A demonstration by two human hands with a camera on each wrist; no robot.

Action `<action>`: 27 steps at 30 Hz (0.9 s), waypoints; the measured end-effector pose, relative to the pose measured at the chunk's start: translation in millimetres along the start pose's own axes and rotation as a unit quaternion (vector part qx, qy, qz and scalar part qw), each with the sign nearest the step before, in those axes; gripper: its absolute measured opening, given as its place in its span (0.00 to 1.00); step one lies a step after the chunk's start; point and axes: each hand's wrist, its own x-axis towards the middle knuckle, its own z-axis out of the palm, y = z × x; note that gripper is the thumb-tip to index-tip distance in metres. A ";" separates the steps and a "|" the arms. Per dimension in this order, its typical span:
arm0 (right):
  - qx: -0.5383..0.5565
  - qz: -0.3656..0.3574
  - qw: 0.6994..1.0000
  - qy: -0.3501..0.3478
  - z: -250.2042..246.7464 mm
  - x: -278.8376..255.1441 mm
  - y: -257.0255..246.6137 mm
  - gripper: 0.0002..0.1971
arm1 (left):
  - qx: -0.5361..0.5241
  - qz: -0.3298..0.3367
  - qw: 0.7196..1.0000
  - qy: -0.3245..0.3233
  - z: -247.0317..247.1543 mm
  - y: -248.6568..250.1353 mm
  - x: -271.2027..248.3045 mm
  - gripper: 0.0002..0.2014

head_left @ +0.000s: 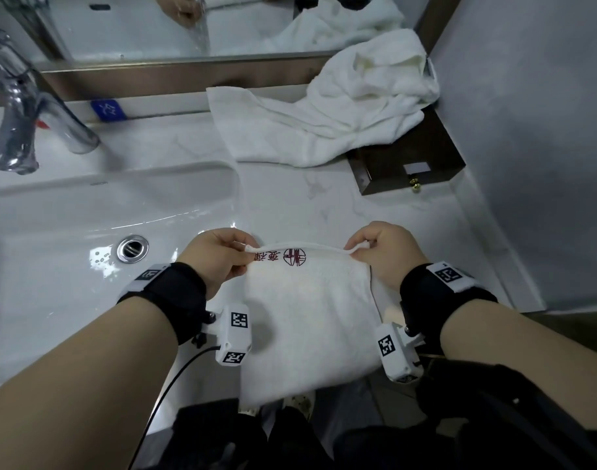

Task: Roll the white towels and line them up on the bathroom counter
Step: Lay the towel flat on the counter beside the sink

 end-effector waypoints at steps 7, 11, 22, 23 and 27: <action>-0.066 -0.004 0.997 0.036 8.9 -8.3 -0.5 0.11 | 0.044 0.009 0.999 0.005 0.1 4.1 -0.6 0.23; -0.067 -0.026 0.996 0.048 11.0 -19.4 -0.2 0.05 | 0.074 0.004 0.997 0.006 -0.6 8.3 -2.0 0.18; -0.068 0.034 0.992 0.099 19.6 -23.3 -10.6 0.16 | 0.228 0.000 0.973 0.036 3.1 14.0 -2.5 0.16; -0.064 0.044 0.991 0.106 20.0 -23.0 -11.4 0.15 | 0.220 0.002 0.975 0.036 2.9 13.9 -2.4 0.16; -0.046 0.072 0.989 0.122 18.7 -22.5 -13.5 0.09 | 0.138 0.022 0.990 0.030 -0.4 12.9 -3.3 0.14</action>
